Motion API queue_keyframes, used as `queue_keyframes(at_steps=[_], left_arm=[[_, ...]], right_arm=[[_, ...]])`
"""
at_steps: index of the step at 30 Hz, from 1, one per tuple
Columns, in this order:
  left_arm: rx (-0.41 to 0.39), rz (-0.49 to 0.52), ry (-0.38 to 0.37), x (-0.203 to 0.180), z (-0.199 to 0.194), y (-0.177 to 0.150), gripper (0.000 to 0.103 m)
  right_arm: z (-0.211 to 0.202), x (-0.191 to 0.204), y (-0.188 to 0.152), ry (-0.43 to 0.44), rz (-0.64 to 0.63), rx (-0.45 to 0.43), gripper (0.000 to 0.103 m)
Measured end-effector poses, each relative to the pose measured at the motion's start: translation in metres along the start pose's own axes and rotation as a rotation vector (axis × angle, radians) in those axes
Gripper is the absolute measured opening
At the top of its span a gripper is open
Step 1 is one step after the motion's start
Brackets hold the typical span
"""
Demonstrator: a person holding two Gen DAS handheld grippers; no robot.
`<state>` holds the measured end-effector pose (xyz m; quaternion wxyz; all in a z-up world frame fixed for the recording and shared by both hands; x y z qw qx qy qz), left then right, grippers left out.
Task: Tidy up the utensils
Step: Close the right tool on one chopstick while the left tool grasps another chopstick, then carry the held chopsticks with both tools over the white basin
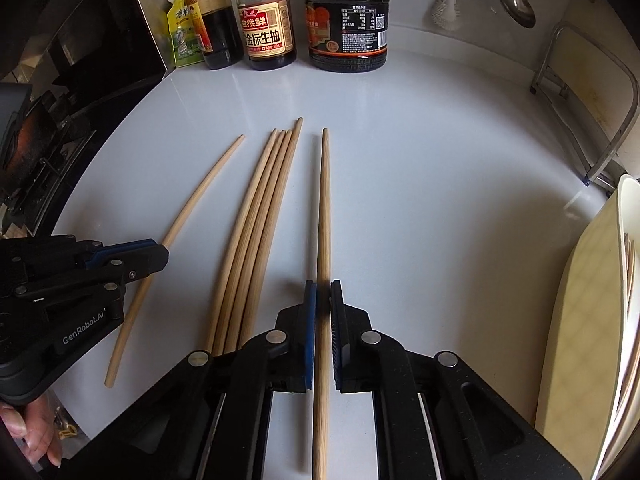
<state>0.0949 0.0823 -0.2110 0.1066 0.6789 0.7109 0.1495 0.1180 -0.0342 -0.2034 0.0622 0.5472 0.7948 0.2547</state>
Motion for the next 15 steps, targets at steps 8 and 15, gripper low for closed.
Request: queue_keyframes(at_steps=[8, 15], left_arm=[[-0.055, 0.033, -0.037, -0.004, -0.039, 0.012, 0.007], [-0.143, 0.14, -0.121, -0.056, -0.085, 0.043, 0.007]], right_arm=[[-0.05, 0.005, 0.006, 0.051, 0.074, -0.08, 0.007], [-0.113, -0.031, 0.002, -0.002, 0.166, -0.18, 0.007]])
Point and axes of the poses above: each gripper's, at about its wrist camera, not at the fingertips, and z roughly the way its jaws point, x to its left, y to its top, the point moved 7 cm from there along z, roughly the way its jaws point, and after that the axes turned 7 degrees about y, right-handed, at the moved point
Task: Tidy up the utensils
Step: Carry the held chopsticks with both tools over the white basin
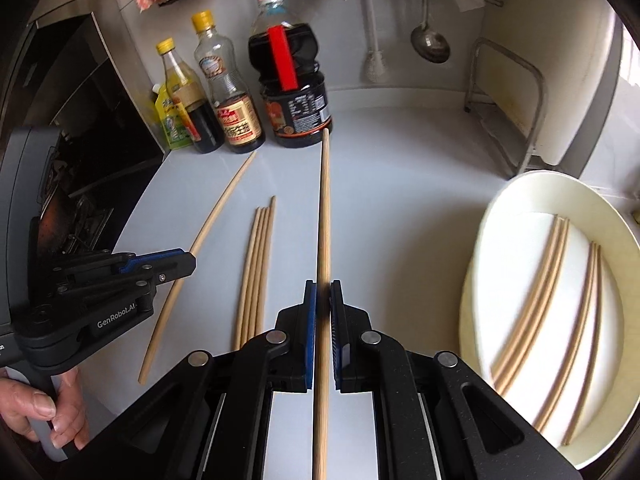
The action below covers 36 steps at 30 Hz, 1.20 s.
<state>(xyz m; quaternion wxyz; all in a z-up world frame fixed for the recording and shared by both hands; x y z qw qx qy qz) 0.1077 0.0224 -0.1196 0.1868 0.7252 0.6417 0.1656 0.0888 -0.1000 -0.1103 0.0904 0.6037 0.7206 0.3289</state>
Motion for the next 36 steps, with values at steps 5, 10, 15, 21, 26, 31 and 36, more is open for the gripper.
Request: queue_keyframes(at_steps=[5, 10, 15, 21, 26, 31, 36], left_arm=[[-0.059, 0.108, -0.104, -0.071, -0.018, 0.034, 0.007], [-0.089, 0.23, -0.215, -0.154, -0.028, 0.057, 0.007], [-0.06, 0.336, -0.279, -0.231, -0.019, 0.062, 0.007], [0.001, 0.426, -0.3, -0.286, 0.007, 0.056, 0.007], [0.066, 0.457, -0.29, -0.308, 0.034, 0.05, 0.007], [0.105, 0.483, -0.261, -0.314, 0.054, 0.042, 0.007], [0.141, 0.474, -0.227, -0.31, 0.066, 0.041, 0.017]], right_arm=[[-0.046, -0.06, 0.0, -0.092, 0.114, -0.066, 0.007], [-0.08, -0.129, -0.009, -0.192, 0.233, -0.104, 0.007], [-0.098, -0.188, -0.026, -0.256, 0.346, -0.11, 0.007], [-0.095, -0.233, -0.044, -0.28, 0.458, -0.092, 0.007], [-0.08, -0.25, -0.052, -0.273, 0.499, -0.052, 0.007], [-0.066, -0.259, -0.057, -0.265, 0.518, -0.026, 0.007], [-0.065, -0.266, -0.062, -0.262, 0.543, -0.028, 0.008]])
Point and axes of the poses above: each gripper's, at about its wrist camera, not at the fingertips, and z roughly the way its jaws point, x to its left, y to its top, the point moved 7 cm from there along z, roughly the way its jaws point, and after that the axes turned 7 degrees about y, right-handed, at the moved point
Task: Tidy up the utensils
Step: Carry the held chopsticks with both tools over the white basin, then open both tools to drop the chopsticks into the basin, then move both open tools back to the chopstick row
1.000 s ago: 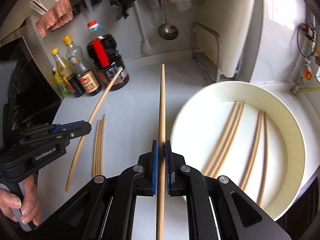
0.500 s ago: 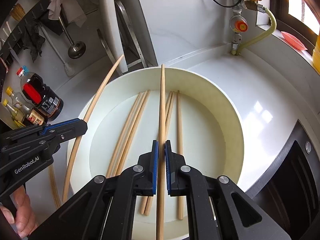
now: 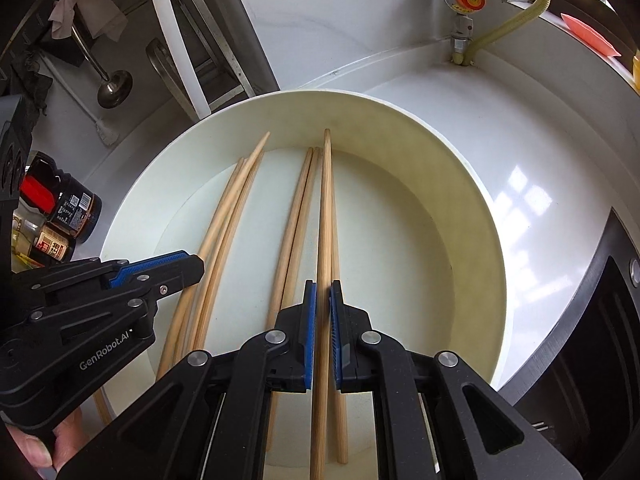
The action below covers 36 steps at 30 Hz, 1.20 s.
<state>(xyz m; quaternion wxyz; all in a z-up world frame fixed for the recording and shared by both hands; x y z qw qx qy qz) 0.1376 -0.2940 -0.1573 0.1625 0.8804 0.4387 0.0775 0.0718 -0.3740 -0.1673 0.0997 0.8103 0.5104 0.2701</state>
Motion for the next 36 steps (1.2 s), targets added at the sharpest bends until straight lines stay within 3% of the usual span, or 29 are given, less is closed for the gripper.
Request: queue_keyframes(at_steps=[2, 4, 12, 27, 36], left_arm=[[-0.016, -0.015, 0.015, 0.005, -0.004, 0.001, 0.045], [-0.05, -0.03, 0.029, 0.011, -0.011, 0.003, 0.062], [-0.085, -0.08, 0.046, 0.033, -0.035, -0.004, 0.062], [-0.158, -0.146, 0.079, 0.067, -0.084, -0.041, 0.069], [-0.189, -0.243, 0.153, 0.125, -0.109, -0.084, 0.072]], right_arm=[[-0.004, -0.001, 0.002, -0.004, 0.004, -0.013, 0.011], [-0.009, -0.001, 0.003, -0.013, 0.004, -0.024, 0.013], [-0.023, 0.004, -0.003, -0.023, -0.01, -0.039, 0.015], [-0.053, 0.05, -0.021, -0.005, -0.093, -0.084, 0.026], [-0.048, 0.102, -0.041, 0.038, -0.181, -0.048, 0.031]])
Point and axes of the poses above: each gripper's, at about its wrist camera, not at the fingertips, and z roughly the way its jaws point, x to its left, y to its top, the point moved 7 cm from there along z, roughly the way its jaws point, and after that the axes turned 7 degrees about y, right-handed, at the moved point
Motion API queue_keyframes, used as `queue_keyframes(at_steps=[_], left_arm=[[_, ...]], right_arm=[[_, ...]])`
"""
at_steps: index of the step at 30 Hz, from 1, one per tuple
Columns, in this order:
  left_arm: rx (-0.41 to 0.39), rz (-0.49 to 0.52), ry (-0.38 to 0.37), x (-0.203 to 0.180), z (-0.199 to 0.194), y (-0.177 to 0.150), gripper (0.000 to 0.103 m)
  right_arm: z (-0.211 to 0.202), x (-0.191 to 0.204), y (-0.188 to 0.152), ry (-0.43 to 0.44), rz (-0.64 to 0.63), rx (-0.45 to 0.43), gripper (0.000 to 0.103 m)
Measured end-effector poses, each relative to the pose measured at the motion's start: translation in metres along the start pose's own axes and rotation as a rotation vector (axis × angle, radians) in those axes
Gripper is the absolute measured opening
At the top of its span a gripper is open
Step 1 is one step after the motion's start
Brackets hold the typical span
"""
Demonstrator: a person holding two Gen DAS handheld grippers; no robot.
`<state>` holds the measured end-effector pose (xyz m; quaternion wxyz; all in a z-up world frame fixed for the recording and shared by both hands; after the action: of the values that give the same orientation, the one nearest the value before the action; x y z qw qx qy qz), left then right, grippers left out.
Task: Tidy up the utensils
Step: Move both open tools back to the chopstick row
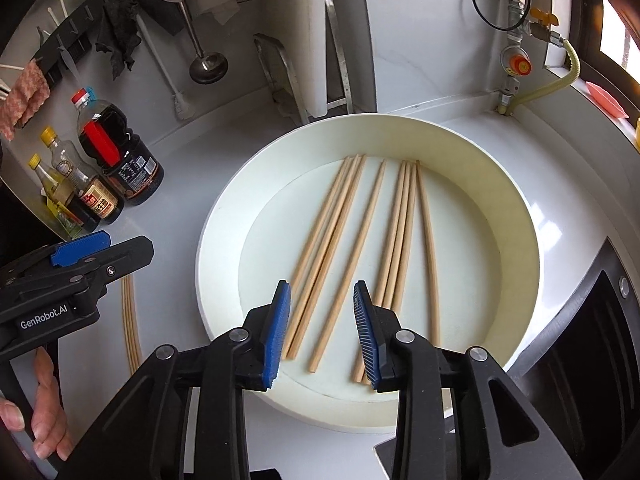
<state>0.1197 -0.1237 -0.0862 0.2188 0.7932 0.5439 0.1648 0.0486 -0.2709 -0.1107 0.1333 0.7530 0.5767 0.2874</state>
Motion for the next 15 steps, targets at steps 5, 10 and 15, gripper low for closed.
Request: queue_keyframes(at_steps=[5, 10, 15], left_arm=[[0.008, -0.084, 0.062, 0.053, -0.004, -0.019, 0.073], [0.026, -0.157, 0.129, 0.103, -0.005, -0.043, 0.073], [0.057, -0.245, 0.201, 0.153, -0.002, -0.071, 0.074]], right_arm=[[0.012, 0.04, -0.001, 0.025, -0.066, 0.017, 0.036], [0.026, 0.086, -0.006, 0.075, -0.155, 0.039, 0.037], [0.043, 0.131, -0.014, 0.127, -0.248, 0.066, 0.039]])
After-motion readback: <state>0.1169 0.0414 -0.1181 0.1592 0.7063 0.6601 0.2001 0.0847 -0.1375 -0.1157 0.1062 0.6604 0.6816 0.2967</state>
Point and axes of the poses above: each gripper's, at about its wrist camera, not at the fingertips, and z roughly the way its jaws point, x to its left, y to its top, the point moved 7 cm from there along z, roughly the way its jaws point, and after that the axes turned 7 degrees about y, right-handed, at the moved point
